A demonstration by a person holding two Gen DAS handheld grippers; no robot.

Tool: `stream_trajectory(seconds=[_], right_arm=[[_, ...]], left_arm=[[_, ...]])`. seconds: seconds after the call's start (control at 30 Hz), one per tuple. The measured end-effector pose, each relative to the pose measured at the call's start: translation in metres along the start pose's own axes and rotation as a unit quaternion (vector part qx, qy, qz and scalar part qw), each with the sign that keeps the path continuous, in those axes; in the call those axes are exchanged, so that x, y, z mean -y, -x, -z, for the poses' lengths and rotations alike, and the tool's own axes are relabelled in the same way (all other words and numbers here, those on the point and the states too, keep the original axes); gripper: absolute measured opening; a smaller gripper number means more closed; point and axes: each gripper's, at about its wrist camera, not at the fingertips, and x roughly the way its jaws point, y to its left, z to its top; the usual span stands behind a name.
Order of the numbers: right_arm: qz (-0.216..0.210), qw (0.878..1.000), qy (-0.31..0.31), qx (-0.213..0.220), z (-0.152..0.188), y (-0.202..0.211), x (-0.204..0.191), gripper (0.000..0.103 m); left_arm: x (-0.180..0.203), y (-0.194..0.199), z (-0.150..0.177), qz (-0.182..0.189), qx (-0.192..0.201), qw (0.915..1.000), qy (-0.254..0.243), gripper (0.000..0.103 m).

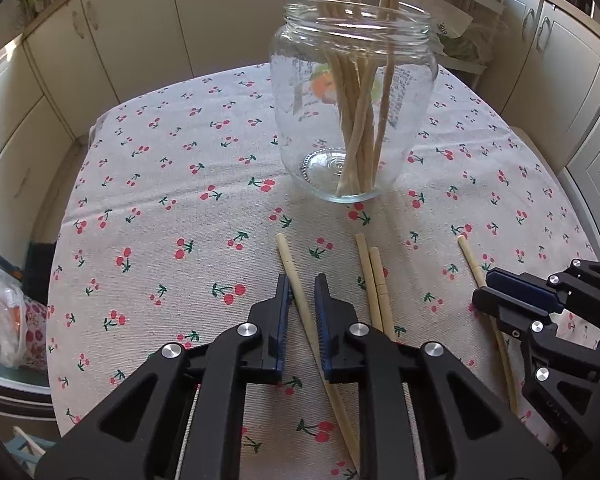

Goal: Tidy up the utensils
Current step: 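Move the left gripper down and close it on a loose stick, then lift the left gripper's stick upright while the right gripper grasps another loose stick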

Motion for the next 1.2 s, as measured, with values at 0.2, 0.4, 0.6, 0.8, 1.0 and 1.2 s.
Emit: stream_trajectory(seconds=[0.2,0.4,0.6,0.8,1.0,1.2], right_arm=[[-0.006,1.0,-0.016,0.011,0.003,0.001,0.002,0.011],[-0.023,0.999,-0.038,0.018,0.004,0.002,0.009,0.011],[-0.028,0.998,-0.046,0.019,0.001,0.002,0.01,0.011],[-0.026,0.999,-0.043,0.019,0.001,0.001,0.01,0.011],[-0.026,0.999,-0.043,0.02,0.003,0.003,0.009,0.011],[-0.037,0.997,-0.06,0.022,0.002,0.002,0.015,0.007]], left_arm=[[-0.004,0.008,0.002,0.038,0.014,0.9992,0.006,0.005],[-0.034,0.061,-0.014,0.089,0.137,0.9845,0.064,0.005],[-0.048,0.115,-0.048,0.093,0.266,0.9543,0.099,0.005],[-0.041,0.136,-0.084,0.087,0.346,0.9279,0.107,0.005],[-0.033,0.149,-0.116,0.083,0.413,0.8957,0.142,0.005],[-0.028,0.13,-0.143,0.067,0.437,0.8813,0.168,0.005]])
